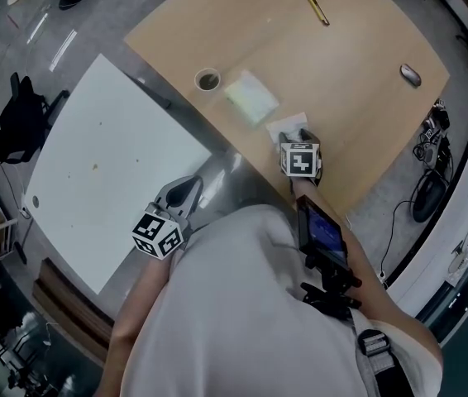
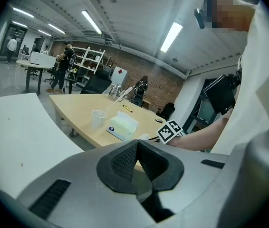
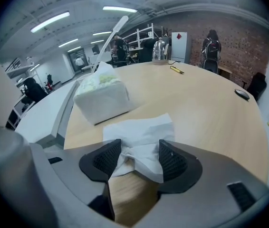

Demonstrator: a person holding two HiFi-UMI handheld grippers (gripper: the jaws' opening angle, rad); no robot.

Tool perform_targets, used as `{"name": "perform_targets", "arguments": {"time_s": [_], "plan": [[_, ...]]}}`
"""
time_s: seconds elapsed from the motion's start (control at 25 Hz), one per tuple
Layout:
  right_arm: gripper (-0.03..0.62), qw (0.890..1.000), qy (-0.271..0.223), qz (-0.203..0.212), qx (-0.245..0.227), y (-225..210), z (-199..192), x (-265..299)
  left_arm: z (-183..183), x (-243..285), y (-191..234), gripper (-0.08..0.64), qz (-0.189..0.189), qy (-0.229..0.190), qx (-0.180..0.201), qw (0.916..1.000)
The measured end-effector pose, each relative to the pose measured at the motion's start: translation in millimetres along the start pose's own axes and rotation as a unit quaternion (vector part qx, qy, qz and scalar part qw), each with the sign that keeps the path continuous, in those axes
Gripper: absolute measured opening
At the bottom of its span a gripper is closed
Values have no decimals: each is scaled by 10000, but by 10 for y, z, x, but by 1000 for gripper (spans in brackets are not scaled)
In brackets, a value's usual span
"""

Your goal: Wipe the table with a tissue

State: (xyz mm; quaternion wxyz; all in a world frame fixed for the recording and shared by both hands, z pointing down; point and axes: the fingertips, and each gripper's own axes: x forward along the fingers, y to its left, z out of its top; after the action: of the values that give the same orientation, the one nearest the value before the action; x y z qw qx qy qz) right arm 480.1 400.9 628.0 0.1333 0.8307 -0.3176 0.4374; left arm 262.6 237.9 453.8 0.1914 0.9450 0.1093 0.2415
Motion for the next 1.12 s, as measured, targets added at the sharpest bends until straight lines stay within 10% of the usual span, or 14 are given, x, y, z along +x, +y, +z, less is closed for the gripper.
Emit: {"name": "perform_targets", "arguments": {"time_s": [0.36,0.76,1.12], "plan": [[46,9956,5,479,-807,284,3,-1,46,12,47,6,124,-44,-47,9999],[43,9795,-403,1718,-977,819,145,-351,-21,-244,161,6,464,-404,-313,9976],[43,9406,-654,3248,-746,1832,327,-737,-209,-814,387,6,812,-804,-535,9920]]}}
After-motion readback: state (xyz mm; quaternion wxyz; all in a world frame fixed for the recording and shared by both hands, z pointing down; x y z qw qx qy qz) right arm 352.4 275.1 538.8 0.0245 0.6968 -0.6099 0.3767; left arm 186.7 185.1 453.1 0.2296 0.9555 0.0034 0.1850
